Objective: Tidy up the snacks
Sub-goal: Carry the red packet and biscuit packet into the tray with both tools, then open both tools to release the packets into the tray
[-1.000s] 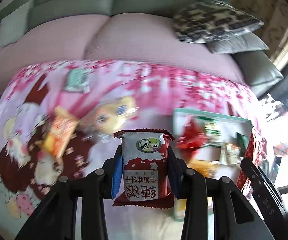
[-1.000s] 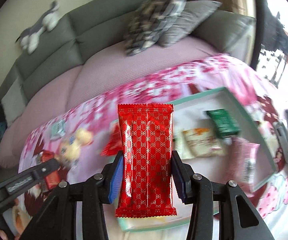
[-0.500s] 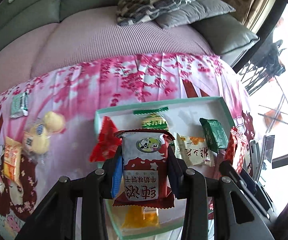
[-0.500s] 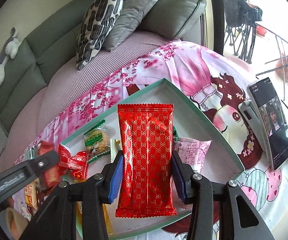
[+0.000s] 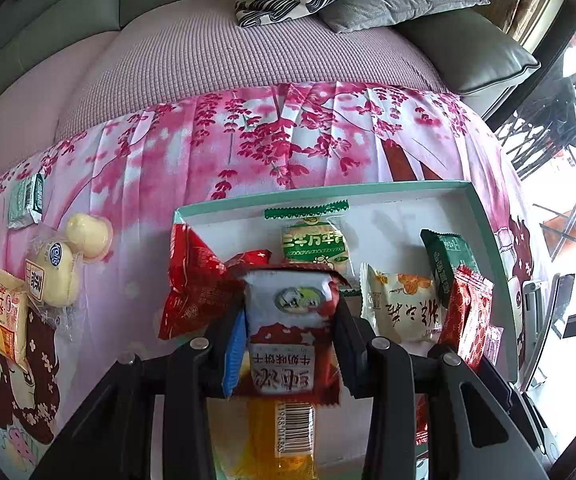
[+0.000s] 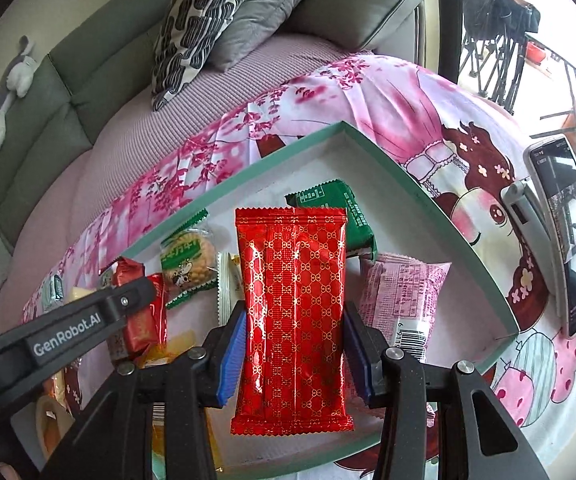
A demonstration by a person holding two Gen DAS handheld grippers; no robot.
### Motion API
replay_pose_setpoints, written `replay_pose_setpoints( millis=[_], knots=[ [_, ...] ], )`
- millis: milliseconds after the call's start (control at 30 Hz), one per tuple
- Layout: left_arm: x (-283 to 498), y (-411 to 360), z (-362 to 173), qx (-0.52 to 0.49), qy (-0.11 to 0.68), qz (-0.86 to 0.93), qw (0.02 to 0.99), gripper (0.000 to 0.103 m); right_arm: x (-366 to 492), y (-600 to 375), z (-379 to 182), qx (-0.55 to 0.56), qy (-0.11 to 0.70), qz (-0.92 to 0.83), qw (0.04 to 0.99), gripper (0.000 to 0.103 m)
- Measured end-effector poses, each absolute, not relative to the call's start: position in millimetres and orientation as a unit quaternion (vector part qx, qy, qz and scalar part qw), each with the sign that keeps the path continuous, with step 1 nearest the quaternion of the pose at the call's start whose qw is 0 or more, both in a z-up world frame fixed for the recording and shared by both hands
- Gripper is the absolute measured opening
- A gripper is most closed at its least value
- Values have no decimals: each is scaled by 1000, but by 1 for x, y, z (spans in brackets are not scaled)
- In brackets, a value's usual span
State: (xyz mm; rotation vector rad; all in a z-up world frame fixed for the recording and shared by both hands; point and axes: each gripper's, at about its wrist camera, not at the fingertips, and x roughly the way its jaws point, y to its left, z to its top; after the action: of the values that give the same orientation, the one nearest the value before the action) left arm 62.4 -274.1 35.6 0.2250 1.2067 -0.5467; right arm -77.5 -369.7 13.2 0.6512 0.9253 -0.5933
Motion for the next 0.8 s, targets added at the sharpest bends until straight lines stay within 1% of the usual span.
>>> replay_pose_setpoints(
  millis=[167,267,333,367,500,567,633,733,767,800],
  knots=[
    [61,-276,36,106,559,-253,782,41,-78,-370,14,304,435,-276,802,48],
    [61,-275,38,101,562,-253,781,43,-75,-370,12,301,442,-277,799,50],
    [59,-274,40,106,558,-251,784,47,-73,-370,11,296,447,-278,797,50],
    [58,-274,41,106,556,-252,785,50,-73,-370,10,298,447,-277,797,50],
    [55,-269,47,107,549,-253,789,51,-73,-370,10,295,448,-277,797,50],
    [55,-266,50,106,547,-250,792,51,-73,-370,10,294,449,-278,797,54],
    [55,-261,52,106,544,-244,796,52,-73,-370,11,293,447,-278,798,55],
    [55,-253,57,104,540,-237,801,52,-72,-369,12,291,447,-279,799,61],
    [55,-251,59,102,539,-237,802,57,-72,-369,12,290,448,-279,798,62],
    [55,-248,61,100,538,-235,803,66,-72,-369,11,290,448,-279,798,63]
  ],
)
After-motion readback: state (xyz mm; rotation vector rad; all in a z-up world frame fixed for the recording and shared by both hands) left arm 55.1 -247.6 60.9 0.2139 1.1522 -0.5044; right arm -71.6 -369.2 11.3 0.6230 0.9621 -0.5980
